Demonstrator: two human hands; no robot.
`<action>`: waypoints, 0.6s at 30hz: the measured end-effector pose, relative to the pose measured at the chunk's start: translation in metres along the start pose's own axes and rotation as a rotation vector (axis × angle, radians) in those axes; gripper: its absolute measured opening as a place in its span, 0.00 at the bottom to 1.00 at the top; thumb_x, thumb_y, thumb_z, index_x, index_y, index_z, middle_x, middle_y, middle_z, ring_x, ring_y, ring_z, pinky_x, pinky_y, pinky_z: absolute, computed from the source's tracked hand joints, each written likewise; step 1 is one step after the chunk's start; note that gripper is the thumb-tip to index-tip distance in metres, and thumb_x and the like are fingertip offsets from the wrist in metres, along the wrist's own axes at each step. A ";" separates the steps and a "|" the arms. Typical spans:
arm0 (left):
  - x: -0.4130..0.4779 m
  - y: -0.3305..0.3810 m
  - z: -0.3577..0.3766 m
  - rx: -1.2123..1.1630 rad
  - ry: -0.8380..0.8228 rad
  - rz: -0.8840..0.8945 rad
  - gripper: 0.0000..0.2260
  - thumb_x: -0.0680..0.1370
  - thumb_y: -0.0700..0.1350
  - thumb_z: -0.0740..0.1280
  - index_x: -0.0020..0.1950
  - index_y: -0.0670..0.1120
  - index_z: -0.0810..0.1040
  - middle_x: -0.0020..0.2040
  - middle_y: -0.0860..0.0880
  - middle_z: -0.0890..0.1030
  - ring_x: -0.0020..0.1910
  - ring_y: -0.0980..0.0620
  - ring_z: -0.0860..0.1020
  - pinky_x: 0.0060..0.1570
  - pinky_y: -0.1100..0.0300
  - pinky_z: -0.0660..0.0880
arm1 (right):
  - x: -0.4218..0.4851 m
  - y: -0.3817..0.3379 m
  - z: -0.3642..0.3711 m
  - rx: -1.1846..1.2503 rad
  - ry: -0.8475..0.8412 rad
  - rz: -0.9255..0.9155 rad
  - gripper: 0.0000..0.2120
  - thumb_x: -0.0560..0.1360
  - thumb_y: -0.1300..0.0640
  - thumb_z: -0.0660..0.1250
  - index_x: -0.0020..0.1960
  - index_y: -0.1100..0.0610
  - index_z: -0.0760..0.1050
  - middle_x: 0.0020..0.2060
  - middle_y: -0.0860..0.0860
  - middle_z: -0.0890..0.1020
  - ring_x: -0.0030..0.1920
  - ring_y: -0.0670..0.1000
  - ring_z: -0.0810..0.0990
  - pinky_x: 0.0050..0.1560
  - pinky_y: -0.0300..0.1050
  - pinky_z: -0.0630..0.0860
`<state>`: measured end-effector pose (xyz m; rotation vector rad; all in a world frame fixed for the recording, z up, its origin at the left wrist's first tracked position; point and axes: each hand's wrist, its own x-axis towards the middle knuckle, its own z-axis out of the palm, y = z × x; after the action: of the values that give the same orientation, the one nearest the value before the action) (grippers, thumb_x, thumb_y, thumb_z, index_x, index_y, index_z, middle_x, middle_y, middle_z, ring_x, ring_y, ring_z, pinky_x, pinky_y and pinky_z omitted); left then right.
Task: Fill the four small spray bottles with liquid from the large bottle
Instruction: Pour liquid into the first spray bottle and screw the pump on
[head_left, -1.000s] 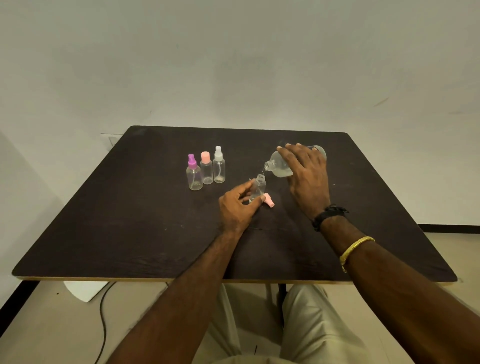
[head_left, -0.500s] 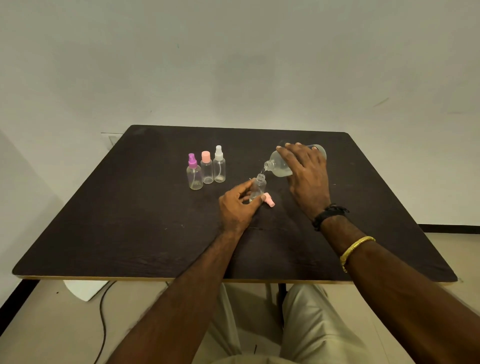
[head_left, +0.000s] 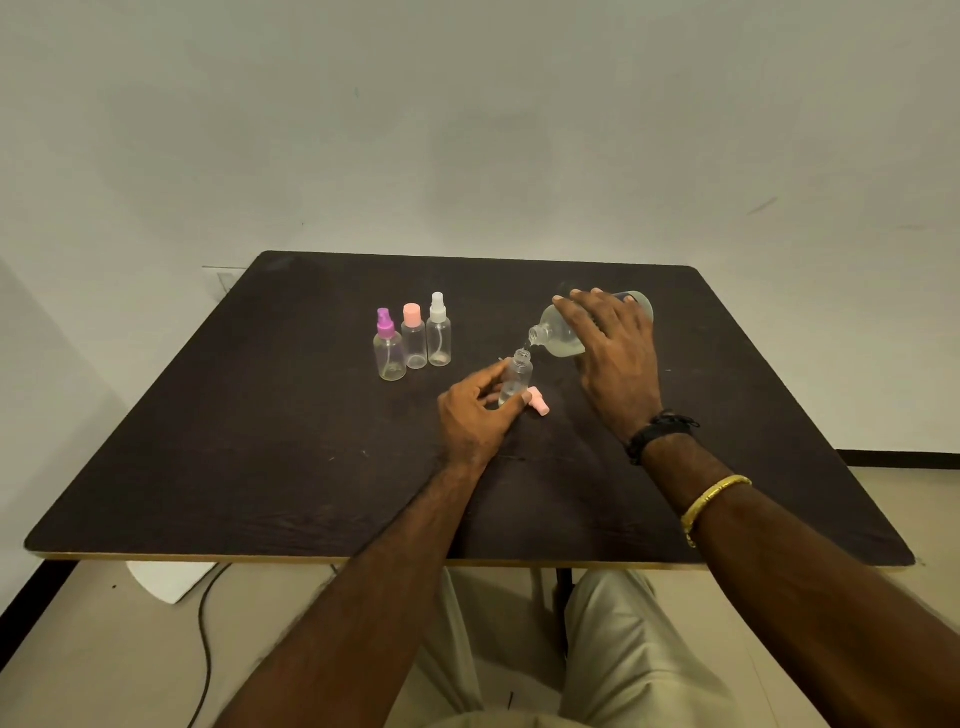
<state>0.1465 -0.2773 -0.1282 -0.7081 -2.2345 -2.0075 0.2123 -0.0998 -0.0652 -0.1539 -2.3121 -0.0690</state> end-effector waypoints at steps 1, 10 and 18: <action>0.000 0.000 0.000 -0.002 -0.001 0.000 0.27 0.72 0.45 0.80 0.68 0.42 0.80 0.59 0.48 0.86 0.56 0.58 0.84 0.56 0.58 0.82 | 0.000 0.000 0.000 0.004 0.000 0.000 0.34 0.72 0.69 0.71 0.75 0.52 0.69 0.71 0.55 0.75 0.73 0.58 0.70 0.75 0.62 0.61; 0.001 -0.001 0.001 -0.004 -0.002 0.012 0.27 0.72 0.46 0.81 0.68 0.42 0.80 0.60 0.48 0.85 0.57 0.58 0.84 0.57 0.56 0.83 | 0.000 0.003 0.001 -0.002 -0.010 -0.002 0.35 0.72 0.68 0.72 0.76 0.52 0.68 0.71 0.54 0.74 0.73 0.58 0.69 0.75 0.62 0.61; 0.001 -0.002 0.000 -0.028 -0.015 0.012 0.26 0.71 0.46 0.81 0.68 0.43 0.80 0.60 0.49 0.85 0.57 0.57 0.84 0.57 0.55 0.82 | 0.000 0.002 0.000 -0.007 -0.021 -0.007 0.35 0.72 0.69 0.71 0.76 0.52 0.68 0.72 0.55 0.74 0.74 0.59 0.69 0.75 0.63 0.61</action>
<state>0.1452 -0.2773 -0.1300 -0.7393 -2.2093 -2.0383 0.2128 -0.0980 -0.0656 -0.1510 -2.3336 -0.0787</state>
